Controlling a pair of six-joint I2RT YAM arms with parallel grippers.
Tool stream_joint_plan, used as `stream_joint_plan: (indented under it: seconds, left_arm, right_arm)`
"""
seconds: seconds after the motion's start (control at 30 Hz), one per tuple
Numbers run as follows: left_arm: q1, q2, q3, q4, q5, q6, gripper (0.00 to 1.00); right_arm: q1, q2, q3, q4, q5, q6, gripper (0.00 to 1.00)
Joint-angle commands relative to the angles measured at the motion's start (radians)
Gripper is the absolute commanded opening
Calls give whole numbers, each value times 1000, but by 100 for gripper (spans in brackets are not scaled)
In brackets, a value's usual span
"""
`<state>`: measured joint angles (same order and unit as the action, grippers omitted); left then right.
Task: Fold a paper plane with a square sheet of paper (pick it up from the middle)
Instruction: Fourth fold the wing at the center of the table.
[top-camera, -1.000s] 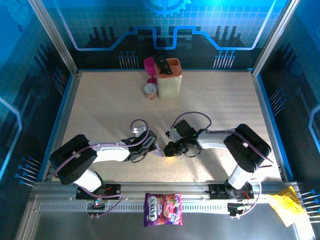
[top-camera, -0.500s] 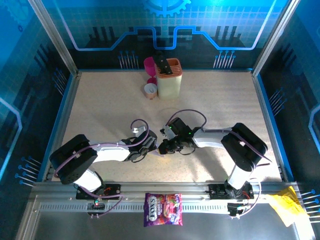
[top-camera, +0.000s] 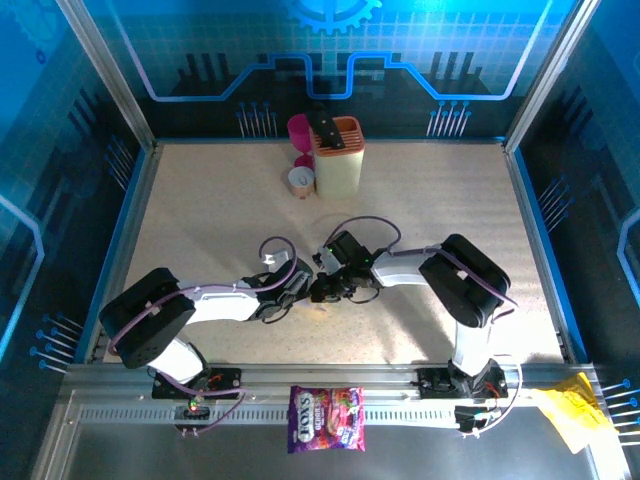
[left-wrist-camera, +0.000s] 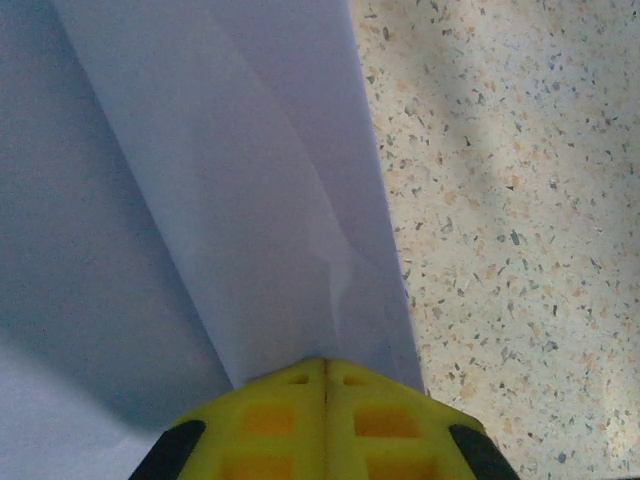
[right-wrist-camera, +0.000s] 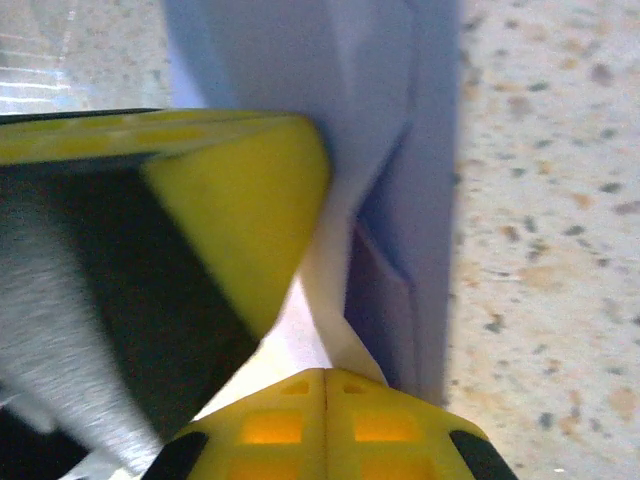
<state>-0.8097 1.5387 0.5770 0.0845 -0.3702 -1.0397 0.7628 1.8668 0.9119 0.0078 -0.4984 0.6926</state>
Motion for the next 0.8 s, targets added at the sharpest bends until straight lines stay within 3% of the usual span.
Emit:
stream_joint_plan:
  seconds: [0.0,0.77]
  left_arm:
    - [-3,35,12,-72,3,-3,0]
    - [3,97,40,-113,15,-45,0]
  right_arm:
    - [-10,7,-2,-74,34,-7,0]
    - [-9,-120,-173,-156,101,-101,0]
